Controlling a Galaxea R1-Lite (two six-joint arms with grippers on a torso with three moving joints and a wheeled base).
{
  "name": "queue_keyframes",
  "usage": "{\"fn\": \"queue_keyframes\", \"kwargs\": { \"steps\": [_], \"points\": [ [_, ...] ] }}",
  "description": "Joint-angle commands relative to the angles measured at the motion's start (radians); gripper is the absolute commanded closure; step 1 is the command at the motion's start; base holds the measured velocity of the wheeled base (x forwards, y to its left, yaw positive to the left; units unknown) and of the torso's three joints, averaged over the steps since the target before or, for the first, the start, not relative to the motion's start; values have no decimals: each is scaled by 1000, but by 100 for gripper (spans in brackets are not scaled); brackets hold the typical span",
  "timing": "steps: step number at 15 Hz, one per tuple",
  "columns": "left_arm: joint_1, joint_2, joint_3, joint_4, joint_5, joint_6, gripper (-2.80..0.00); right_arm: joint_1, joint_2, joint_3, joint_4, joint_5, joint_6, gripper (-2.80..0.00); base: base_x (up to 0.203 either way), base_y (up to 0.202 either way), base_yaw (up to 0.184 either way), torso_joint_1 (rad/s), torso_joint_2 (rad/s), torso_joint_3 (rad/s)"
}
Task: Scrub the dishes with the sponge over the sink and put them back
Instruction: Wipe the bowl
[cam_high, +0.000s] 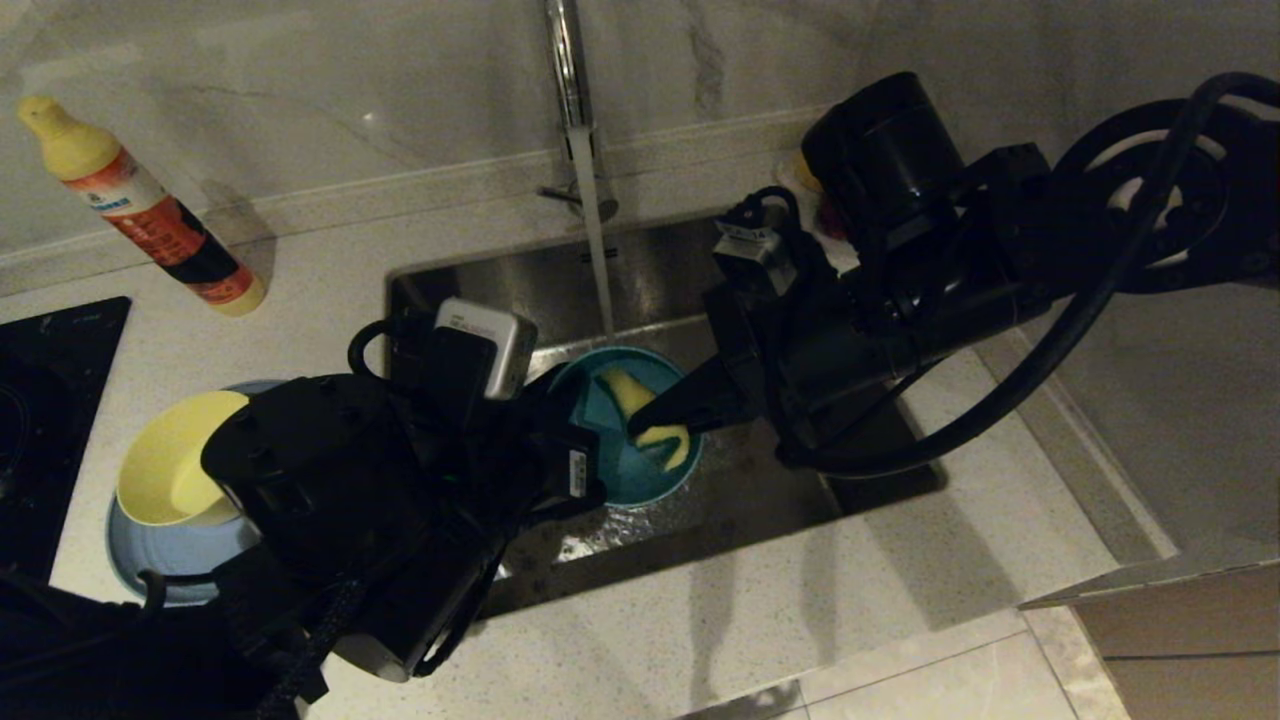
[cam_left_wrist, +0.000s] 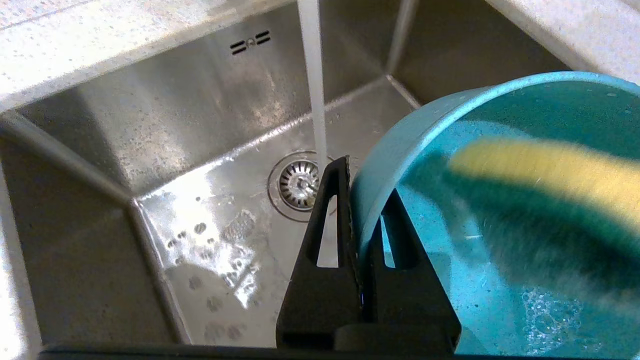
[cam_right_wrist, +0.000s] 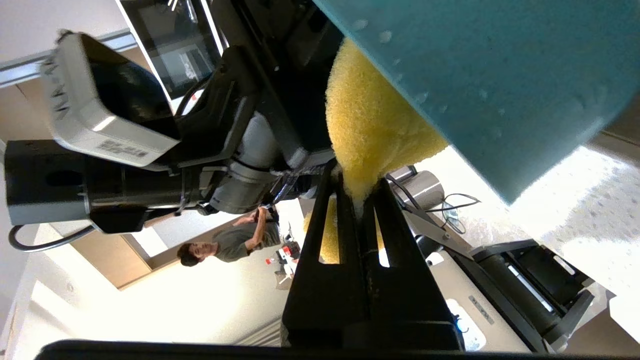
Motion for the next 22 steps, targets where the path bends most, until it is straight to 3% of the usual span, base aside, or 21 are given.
{"fn": "queue_keyframes", "kwargs": {
  "steps": [1,22],
  "points": [
    [0,-11,-13,-6,4,9,0,17,12,0,2,4,5,0,0,0,0,0,0,0],
    [-9,-59,98,-8,5,6,0,-4,-15,2,4,-68,36,0,0,0,0,0,0,0]
  ]
}}
